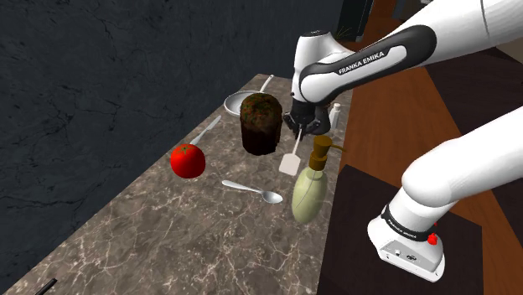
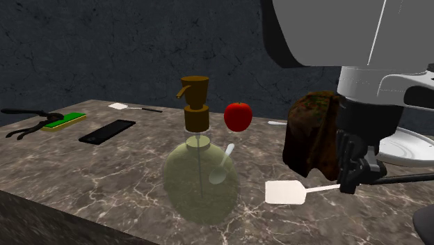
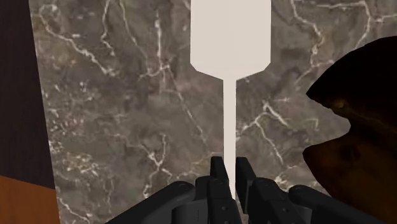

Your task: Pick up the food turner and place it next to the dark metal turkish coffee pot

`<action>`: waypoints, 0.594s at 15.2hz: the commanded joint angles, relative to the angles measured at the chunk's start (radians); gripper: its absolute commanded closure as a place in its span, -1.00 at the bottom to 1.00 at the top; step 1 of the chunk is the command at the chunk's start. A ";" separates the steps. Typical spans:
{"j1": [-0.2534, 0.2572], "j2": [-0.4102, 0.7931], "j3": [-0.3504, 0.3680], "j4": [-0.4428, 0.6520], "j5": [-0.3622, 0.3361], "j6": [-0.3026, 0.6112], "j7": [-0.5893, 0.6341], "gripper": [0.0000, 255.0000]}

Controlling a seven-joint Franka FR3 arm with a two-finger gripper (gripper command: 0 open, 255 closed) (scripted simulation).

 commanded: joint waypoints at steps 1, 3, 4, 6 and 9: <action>-0.002 0.020 0.005 -0.017 -0.003 0.037 0.004 1.00; -0.005 0.038 0.011 -0.031 -0.005 0.069 0.009 1.00; -0.006 0.048 0.013 -0.038 -0.007 0.086 0.011 1.00; -0.008 0.065 0.018 -0.048 -0.010 0.112 0.015 1.00; -0.008 0.065 0.018 -0.048 -0.010 0.112 0.016 1.00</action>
